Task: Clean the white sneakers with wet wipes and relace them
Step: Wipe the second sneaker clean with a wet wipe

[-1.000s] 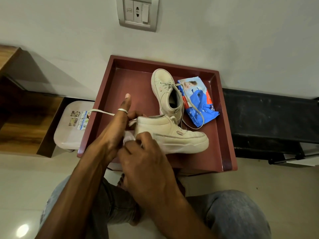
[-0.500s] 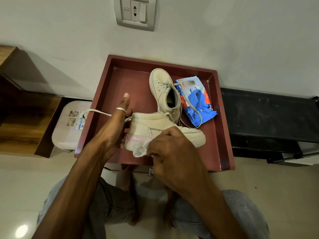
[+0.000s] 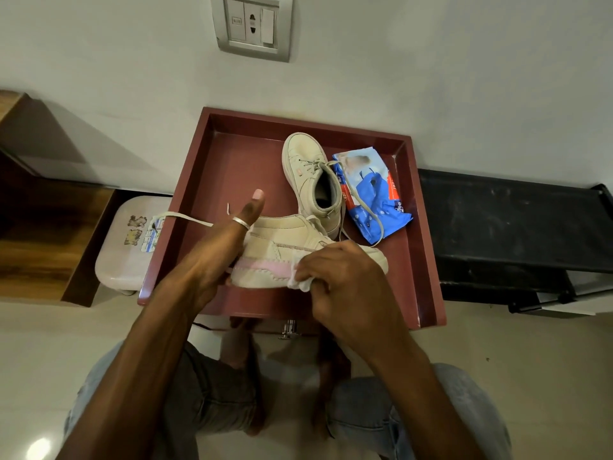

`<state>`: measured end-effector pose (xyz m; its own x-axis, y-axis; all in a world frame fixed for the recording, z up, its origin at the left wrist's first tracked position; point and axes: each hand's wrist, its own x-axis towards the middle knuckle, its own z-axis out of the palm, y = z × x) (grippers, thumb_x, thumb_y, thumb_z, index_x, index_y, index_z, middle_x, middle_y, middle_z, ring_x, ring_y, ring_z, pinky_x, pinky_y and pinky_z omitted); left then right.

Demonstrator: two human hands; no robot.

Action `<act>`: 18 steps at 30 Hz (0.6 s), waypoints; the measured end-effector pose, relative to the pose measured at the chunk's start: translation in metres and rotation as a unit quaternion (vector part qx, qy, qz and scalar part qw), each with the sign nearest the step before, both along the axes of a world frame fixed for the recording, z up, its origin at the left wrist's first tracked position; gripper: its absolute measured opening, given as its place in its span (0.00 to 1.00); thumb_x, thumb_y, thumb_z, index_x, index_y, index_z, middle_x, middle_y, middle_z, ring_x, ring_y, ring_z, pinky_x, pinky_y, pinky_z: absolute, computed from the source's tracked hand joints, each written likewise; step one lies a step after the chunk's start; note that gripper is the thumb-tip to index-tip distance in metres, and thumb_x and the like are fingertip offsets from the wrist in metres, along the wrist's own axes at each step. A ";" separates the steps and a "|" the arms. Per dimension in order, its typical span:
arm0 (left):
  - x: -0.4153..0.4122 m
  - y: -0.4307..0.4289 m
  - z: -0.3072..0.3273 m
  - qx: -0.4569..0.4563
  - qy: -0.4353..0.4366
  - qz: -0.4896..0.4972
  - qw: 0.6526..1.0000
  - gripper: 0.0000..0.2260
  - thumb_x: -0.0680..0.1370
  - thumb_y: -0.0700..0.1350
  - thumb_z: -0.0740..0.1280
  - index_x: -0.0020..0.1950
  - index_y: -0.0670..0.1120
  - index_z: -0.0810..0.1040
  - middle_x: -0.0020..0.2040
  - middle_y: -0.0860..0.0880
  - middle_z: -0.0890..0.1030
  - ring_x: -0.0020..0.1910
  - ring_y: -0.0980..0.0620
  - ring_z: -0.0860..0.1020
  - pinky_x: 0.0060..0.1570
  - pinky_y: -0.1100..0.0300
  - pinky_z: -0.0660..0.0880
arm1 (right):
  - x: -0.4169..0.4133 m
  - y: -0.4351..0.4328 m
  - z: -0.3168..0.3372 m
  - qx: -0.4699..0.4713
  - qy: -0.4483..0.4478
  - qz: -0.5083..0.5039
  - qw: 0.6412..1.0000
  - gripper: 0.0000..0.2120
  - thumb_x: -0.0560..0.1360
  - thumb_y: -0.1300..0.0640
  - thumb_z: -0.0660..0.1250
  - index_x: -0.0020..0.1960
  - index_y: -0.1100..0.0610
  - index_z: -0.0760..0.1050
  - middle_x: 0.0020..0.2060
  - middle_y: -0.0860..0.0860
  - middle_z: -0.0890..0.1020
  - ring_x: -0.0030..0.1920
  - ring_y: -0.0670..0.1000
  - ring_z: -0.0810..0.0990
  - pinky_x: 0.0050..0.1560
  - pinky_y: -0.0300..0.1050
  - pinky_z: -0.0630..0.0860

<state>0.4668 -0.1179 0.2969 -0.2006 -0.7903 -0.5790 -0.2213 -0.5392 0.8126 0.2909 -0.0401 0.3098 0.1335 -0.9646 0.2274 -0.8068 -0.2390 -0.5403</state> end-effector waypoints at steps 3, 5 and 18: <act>0.001 -0.004 -0.004 -0.059 -0.026 -0.038 0.997 0.28 0.67 0.76 0.68 0.57 0.58 0.80 0.53 0.51 0.87 0.52 0.47 0.86 0.54 0.45 0.82 | -0.010 -0.002 -0.002 -0.003 -0.027 -0.011 1.000 0.13 0.64 0.69 0.67 0.39 0.53 0.84 0.40 0.43 0.85 0.45 0.47 0.80 0.46 0.49 0.79; 0.001 -0.004 -0.005 -0.075 -0.026 -0.047 0.996 0.25 0.69 0.67 0.73 0.59 0.55 0.77 0.50 0.52 0.87 0.48 0.52 0.86 0.44 0.56 0.82 | -0.013 -0.003 -0.004 0.017 -0.015 -0.019 1.000 0.13 0.64 0.67 0.68 0.39 0.51 0.84 0.40 0.42 0.85 0.46 0.47 0.80 0.45 0.50 0.79; 0.023 -0.001 -0.004 -0.101 0.025 -0.021 0.994 0.20 0.71 0.58 0.74 0.56 0.48 0.76 0.50 0.44 0.86 0.49 0.43 0.86 0.49 0.46 0.81 | -0.069 -0.012 -0.023 0.038 -0.020 -0.122 0.992 0.13 0.66 0.67 0.66 0.40 0.52 0.85 0.38 0.46 0.86 0.39 0.41 0.80 0.43 0.26 0.73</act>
